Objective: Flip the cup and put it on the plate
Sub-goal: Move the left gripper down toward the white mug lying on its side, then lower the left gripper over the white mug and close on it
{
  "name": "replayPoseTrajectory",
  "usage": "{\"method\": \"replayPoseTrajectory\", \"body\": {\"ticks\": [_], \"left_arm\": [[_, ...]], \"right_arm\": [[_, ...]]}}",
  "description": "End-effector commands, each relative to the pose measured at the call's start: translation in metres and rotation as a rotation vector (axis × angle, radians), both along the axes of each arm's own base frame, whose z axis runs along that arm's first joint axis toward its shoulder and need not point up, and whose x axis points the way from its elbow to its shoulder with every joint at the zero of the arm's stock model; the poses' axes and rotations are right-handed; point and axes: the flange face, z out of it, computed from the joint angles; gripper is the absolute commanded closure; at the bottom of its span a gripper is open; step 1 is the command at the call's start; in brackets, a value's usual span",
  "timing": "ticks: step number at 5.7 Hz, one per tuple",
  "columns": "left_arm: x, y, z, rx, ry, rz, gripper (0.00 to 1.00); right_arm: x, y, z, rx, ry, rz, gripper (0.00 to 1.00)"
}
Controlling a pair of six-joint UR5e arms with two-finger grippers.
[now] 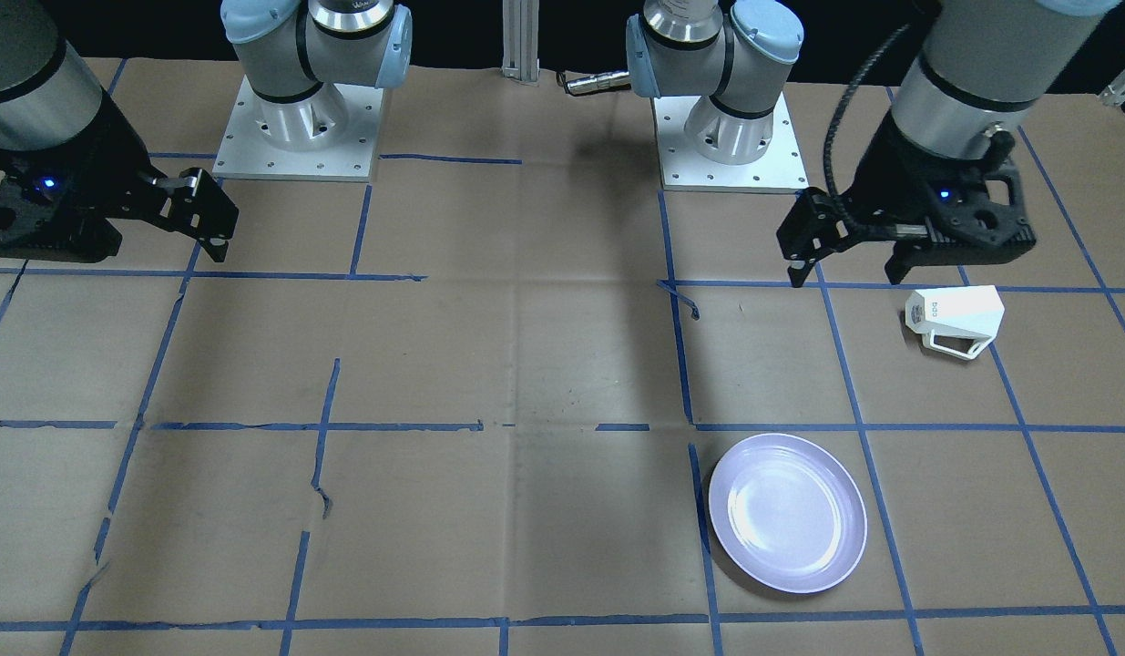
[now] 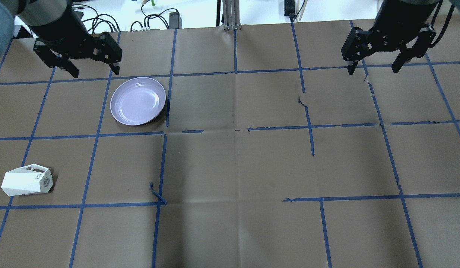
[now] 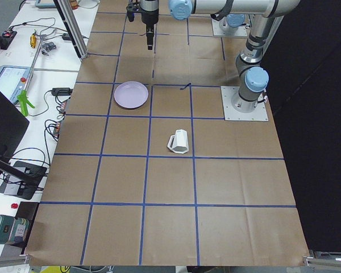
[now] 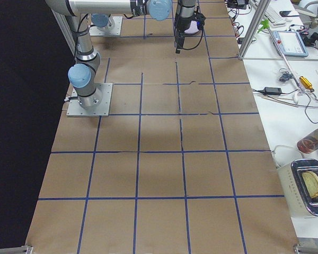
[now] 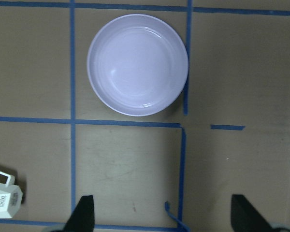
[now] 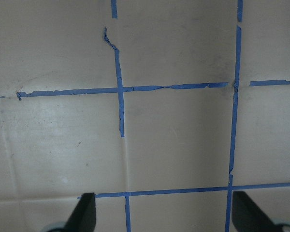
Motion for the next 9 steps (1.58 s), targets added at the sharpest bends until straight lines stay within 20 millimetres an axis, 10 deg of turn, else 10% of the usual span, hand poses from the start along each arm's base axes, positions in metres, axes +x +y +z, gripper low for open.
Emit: {"method": "replayPoseTrajectory", "body": {"ticks": [1, 4, 7, 9], "left_arm": [[0.154, 0.025, 0.006, 0.031, 0.005, -0.046, 0.02], [0.375, 0.113, -0.019, 0.054, 0.034, -0.265, 0.02], [0.427, 0.134, -0.054, 0.021, 0.122, -0.308, 0.02], [0.492, 0.162, -0.156, -0.081, 0.471, -0.183, 0.02]], "right_arm": [[0.0, 0.0, 0.0, 0.0, 0.0, 0.0, 0.0], [0.0, 0.0, 0.001, -0.002, 0.0, 0.0, 0.0], [0.0, 0.0, 0.0, 0.002, 0.0, 0.0, 0.0], [0.0, 0.0, 0.0, 0.0, 0.0, 0.0, 0.0]]}}
